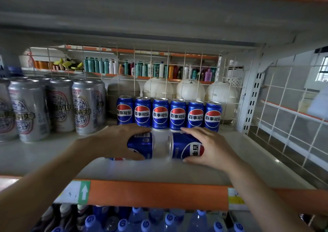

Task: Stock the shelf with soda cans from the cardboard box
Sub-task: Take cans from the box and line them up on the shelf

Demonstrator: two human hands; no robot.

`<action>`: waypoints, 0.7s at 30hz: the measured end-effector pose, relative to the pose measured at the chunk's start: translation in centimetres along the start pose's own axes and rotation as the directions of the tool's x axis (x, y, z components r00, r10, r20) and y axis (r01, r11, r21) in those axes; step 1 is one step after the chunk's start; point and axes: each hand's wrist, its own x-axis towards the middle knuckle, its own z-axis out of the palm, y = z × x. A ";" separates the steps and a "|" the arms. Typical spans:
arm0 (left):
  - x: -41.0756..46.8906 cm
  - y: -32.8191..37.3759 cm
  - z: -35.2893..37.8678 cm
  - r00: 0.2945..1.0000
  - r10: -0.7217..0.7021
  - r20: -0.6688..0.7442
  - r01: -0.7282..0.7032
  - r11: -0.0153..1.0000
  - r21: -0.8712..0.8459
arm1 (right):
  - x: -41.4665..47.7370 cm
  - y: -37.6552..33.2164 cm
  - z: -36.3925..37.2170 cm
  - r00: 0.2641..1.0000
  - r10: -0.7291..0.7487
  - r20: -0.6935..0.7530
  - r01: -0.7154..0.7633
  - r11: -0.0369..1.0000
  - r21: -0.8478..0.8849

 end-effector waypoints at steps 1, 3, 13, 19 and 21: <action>0.1 0.3 0.2 0.999 0.023 -0.042 -0.022 0.999 0.024 | 0.0 0.0 0.0 1.000 -0.016 -0.011 0.016 1.000 -0.013; 0.2 1.1 0.5 0.988 0.087 -0.130 -0.079 0.995 0.063 | 0.0 -0.2 0.0 0.999 -0.036 -0.034 0.035 0.999 -0.018; 2.8 7.2 4.1 0.911 0.273 -0.309 -0.255 0.962 0.096 | -1.5 0.8 -1.4 0.970 0.211 0.123 -0.242 0.891 0.383; 5.6 8.0 5.4 0.936 0.162 -0.311 -0.122 0.982 0.143 | -2.1 2.3 -0.8 0.929 0.300 0.217 -0.370 0.772 0.517; 6.1 7.8 5.5 0.935 0.140 -0.326 -0.093 0.984 0.155 | -1.6 2.7 -0.4 0.927 0.312 0.207 -0.374 0.753 0.542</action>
